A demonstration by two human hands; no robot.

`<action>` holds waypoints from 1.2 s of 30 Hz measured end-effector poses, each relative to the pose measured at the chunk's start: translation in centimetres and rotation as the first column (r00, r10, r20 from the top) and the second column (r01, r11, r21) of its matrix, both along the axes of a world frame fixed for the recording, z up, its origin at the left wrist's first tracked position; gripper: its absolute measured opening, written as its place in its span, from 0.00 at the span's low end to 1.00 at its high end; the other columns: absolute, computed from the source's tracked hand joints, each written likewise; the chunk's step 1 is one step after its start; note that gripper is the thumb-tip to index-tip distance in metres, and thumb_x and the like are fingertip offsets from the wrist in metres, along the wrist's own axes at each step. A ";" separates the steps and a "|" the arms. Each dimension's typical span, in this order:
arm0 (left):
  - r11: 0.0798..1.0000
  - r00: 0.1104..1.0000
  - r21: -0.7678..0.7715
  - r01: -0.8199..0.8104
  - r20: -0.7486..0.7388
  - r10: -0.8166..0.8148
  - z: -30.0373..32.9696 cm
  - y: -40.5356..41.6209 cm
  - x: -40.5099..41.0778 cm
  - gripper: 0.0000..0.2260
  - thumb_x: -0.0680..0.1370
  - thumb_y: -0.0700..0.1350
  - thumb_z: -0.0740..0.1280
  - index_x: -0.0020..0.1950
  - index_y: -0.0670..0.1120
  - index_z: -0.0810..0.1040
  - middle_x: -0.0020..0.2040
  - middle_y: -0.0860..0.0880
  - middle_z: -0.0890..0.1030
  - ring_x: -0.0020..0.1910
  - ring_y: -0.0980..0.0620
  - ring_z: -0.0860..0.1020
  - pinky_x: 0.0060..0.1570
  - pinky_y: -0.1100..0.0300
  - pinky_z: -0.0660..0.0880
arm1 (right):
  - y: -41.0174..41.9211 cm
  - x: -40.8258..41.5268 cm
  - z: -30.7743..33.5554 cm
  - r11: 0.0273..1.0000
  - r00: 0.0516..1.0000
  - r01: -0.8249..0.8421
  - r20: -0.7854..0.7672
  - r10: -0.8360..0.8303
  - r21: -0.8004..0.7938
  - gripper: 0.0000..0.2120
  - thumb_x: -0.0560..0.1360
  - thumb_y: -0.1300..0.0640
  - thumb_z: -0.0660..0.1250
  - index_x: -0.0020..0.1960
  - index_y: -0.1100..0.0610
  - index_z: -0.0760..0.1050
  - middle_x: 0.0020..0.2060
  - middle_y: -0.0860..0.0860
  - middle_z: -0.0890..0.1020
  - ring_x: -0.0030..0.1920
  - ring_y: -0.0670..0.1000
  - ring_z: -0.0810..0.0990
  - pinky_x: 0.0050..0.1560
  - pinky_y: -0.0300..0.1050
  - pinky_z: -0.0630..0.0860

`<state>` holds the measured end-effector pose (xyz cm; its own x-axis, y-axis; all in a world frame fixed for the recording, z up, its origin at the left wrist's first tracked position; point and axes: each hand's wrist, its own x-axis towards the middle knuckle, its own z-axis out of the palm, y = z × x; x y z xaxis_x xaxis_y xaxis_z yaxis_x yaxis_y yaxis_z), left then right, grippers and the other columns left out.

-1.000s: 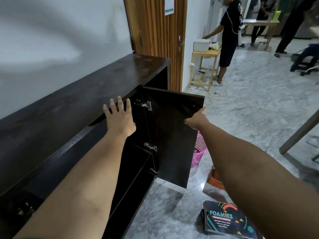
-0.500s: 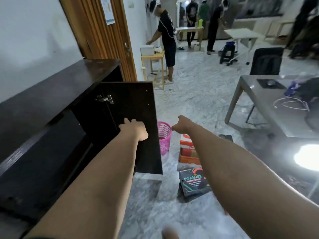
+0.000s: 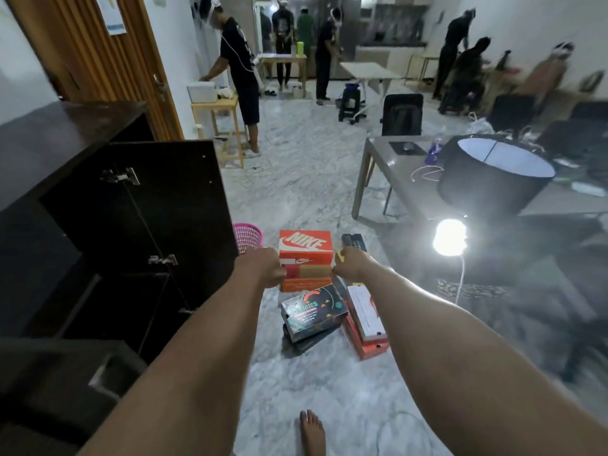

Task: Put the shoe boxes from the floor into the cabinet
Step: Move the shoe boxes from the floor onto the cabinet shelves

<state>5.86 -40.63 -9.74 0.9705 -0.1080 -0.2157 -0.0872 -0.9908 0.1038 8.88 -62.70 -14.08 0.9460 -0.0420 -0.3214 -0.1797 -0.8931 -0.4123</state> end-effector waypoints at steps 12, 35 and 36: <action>0.982 0.953 -0.039 -0.186 -0.251 0.170 -12.8 -3.3 6.4 0.23 0.76 0.53 0.62 0.71 0.52 0.73 0.70 0.45 0.77 0.65 0.40 0.77 0.60 0.47 0.76 | -2.6 6.2 -9.4 0.996 0.987 -0.087 -0.136 0.086 -0.002 0.27 0.76 0.52 0.64 0.75 0.55 0.70 0.66 0.58 0.80 0.62 0.62 0.79 0.61 0.51 0.77; 0.089 0.219 -0.208 -0.974 -0.761 0.611 -70.0 -6.4 29.6 0.32 0.78 0.65 0.66 0.76 0.47 0.67 0.69 0.43 0.77 0.63 0.41 0.77 0.60 0.49 0.77 | -11.9 36.6 -67.8 0.909 0.793 0.386 -0.560 -0.240 0.158 0.51 0.52 0.26 0.76 0.67 0.54 0.75 0.57 0.51 0.85 0.57 0.54 0.84 0.65 0.55 0.79; 0.015 0.191 -0.226 -0.974 -0.786 0.587 -70.7 -6.7 29.5 0.29 0.78 0.63 0.66 0.72 0.47 0.71 0.64 0.45 0.79 0.57 0.43 0.79 0.51 0.54 0.78 | -12.0 36.3 -68.4 0.890 0.784 0.415 -0.570 -0.245 0.188 0.51 0.51 0.26 0.77 0.66 0.53 0.75 0.56 0.50 0.85 0.56 0.54 0.85 0.63 0.56 0.80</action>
